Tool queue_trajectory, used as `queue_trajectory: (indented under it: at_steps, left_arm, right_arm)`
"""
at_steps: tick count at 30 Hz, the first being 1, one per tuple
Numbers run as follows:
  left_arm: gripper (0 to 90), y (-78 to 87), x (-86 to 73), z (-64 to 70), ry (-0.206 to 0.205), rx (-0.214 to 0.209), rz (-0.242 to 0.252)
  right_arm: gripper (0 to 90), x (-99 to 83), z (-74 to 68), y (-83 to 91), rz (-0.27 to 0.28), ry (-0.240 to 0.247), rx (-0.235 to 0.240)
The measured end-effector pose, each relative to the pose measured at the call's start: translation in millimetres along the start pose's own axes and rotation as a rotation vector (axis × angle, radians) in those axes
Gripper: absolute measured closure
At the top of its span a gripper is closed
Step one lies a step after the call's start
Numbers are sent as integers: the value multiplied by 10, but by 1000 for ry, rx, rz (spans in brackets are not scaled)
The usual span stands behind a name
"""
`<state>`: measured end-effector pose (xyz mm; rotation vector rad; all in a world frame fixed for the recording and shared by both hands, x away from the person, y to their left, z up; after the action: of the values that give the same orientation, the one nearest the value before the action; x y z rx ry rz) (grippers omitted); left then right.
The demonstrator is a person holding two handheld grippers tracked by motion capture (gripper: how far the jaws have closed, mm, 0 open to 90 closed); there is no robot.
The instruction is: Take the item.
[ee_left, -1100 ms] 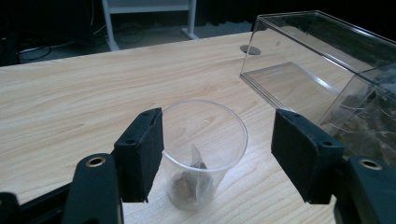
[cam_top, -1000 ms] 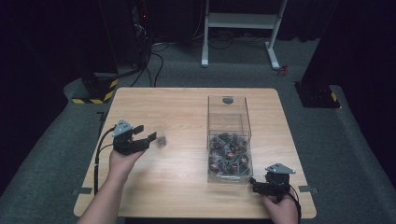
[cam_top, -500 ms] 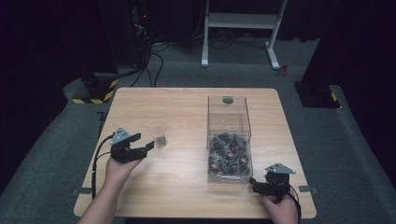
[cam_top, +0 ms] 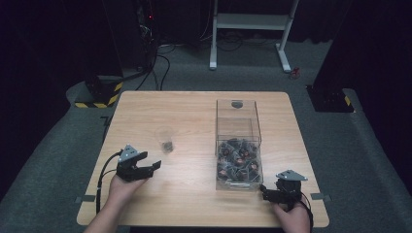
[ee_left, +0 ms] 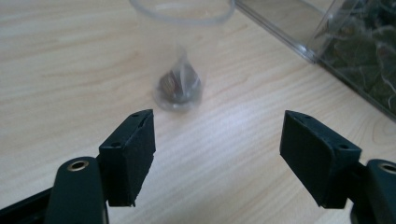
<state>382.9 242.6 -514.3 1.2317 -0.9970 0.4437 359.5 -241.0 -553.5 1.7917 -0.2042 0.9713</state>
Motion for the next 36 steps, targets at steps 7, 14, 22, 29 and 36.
queue_trajectory:
  at_steps: [7,14,22,29,36]
  left_arm:
    - [267,-6,-255,62,-49,-4,-85]
    - [260,5,-436,106,-89,19,-131]
    - [227,29,-514,154,-130,66,-126]
    - [145,22,-529,140,-113,92,-132]
    - [106,11,-532,119,-96,115,-142]
  right_arm:
    - [78,1,1,-1,1,2,0]
    - [78,0,0,0,0,0,0]
    - [78,0,0,0,0,0,0]
    - [78,-1,0,0,0,0,0]
    - [81,-1,0,1,0,0,-1]
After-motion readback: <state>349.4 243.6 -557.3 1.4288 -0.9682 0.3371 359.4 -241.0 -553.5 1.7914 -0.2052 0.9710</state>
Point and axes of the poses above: each handheld gripper's, and its own axes: y roughly backward along the jaws, x roughly out of its top, z roughly to its right, the point moved 4 cm from there along -y, roughly forward along the jaws, and after that the axes turned 11 degrees about x, right-handed, at the moved point
